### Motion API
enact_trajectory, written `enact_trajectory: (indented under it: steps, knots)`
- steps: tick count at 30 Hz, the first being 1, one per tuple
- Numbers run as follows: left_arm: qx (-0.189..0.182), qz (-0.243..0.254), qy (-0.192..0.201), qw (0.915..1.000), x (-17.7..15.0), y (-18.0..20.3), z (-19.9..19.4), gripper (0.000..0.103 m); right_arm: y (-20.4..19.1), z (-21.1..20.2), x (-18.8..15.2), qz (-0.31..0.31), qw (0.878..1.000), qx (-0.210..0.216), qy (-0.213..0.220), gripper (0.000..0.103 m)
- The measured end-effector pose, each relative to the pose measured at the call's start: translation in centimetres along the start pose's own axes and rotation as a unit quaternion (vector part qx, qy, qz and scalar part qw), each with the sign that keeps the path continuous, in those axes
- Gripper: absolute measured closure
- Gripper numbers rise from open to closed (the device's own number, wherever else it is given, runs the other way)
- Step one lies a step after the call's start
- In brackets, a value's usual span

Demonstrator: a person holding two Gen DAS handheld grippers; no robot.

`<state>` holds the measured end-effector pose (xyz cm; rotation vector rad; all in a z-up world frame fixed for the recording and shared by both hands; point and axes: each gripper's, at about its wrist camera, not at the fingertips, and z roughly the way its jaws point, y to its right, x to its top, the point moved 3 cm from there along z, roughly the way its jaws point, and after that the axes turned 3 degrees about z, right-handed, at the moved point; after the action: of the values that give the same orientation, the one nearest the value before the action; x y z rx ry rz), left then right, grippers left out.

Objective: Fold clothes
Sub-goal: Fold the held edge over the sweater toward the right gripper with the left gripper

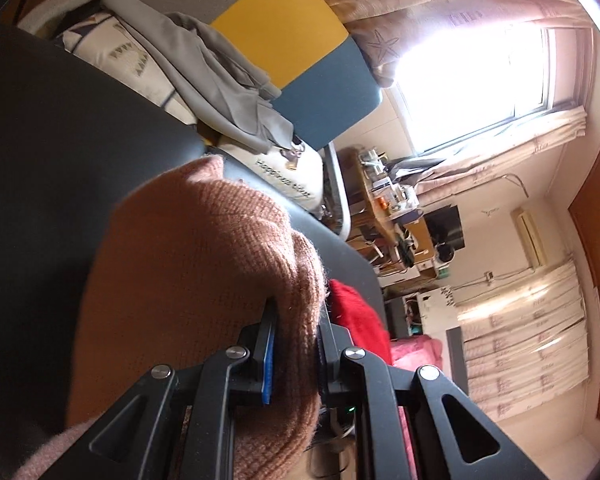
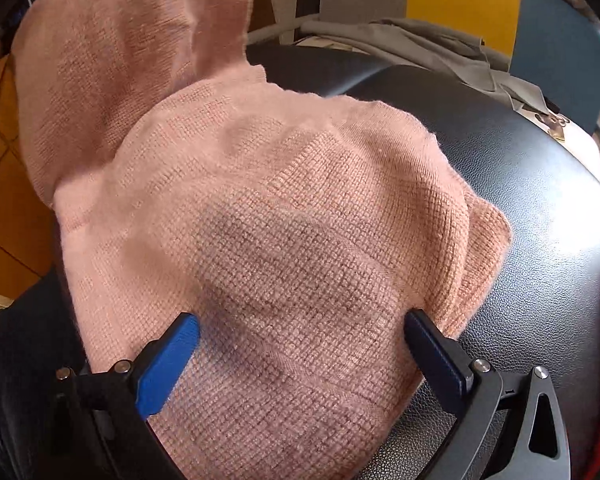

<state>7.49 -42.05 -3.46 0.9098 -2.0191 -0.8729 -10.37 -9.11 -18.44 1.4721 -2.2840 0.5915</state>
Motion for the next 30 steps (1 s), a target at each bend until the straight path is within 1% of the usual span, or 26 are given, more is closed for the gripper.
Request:
enact_trajectory:
  steps: [4, 9, 11, 13, 15, 18, 21, 25, 26, 30]
  knots:
    - [-0.016, -0.014, -0.006, 0.9997, -1.1, 2.6, 3.2, 0.089, 0.4, -0.2, -0.4, 0.003, 1.000, 0.007, 0.017, 0.000]
    - [-0.030, -0.025, -0.035, 0.9986, -2.7, 5.3, 8.7, 0.089, 0.9, -0.4, -0.7, 0.012, 0.999, 0.020, 0.037, 0.000]
    - [-0.024, -0.027, -0.051, 0.9981, -3.2, 5.8, 11.4, 0.089, 1.2, -0.6, -0.9, 0.018, 0.998, 0.025, 0.047, 0.000]
    - [-0.006, -0.030, -0.062, 0.9976, -3.6, 5.5, 13.8, 0.089, 1.4, -0.7, -1.1, 0.022, 0.998, 0.029, 0.056, 0.000]
    - [0.009, -0.042, -0.078, 0.9960, -4.0, 4.5, 16.4, 0.089, 1.6, -0.8, -1.3, 0.026, 0.997, 0.034, 0.064, 0.000]
    - [0.026, -0.063, -0.096, 0.9931, -4.7, 3.0, 19.3, 0.089, 1.9, -0.9, -1.6, 0.026, 0.997, 0.034, 0.071, 0.000]
    - [0.037, -0.068, -0.109, 0.9910, -5.5, 2.2, 21.2, 0.089, 1.9, -0.9, -1.7, 0.023, 0.997, 0.032, 0.073, 0.000]
    - [0.032, -0.088, -0.126, 0.9875, -6.4, 1.4, 22.6, 0.088, 1.8, -0.8, -1.8, 0.014, 0.997, 0.022, 0.070, 0.000]
    - [0.026, -0.098, -0.133, 0.9860, -6.6, 1.2, 22.9, 0.085, 1.7, -0.8, -1.8, 0.012, 0.997, 0.019, 0.069, 0.000]
    - [0.000, -0.105, -0.164, 0.9809, -7.2, 1.7, 23.3, 0.078, 1.4, -0.9, -2.0, -0.008, 0.998, 0.001, 0.067, 0.000]
